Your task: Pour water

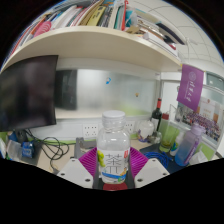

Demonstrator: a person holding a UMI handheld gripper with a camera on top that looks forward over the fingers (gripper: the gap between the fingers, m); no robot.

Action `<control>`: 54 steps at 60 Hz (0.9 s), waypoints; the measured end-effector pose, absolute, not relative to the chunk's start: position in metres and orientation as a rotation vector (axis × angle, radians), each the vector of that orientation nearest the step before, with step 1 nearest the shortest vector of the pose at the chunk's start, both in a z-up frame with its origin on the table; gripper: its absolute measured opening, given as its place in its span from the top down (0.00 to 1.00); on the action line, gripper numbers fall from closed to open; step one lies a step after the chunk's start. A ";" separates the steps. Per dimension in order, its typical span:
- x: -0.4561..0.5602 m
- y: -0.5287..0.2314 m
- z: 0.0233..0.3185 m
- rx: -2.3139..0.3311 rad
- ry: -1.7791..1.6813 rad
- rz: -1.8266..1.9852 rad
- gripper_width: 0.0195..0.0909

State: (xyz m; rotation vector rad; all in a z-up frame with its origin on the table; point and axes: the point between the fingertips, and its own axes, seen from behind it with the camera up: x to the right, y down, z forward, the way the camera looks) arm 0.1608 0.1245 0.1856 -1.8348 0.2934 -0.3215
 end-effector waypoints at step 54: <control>0.169 0.103 0.084 -1.933 0.290 -0.184 0.06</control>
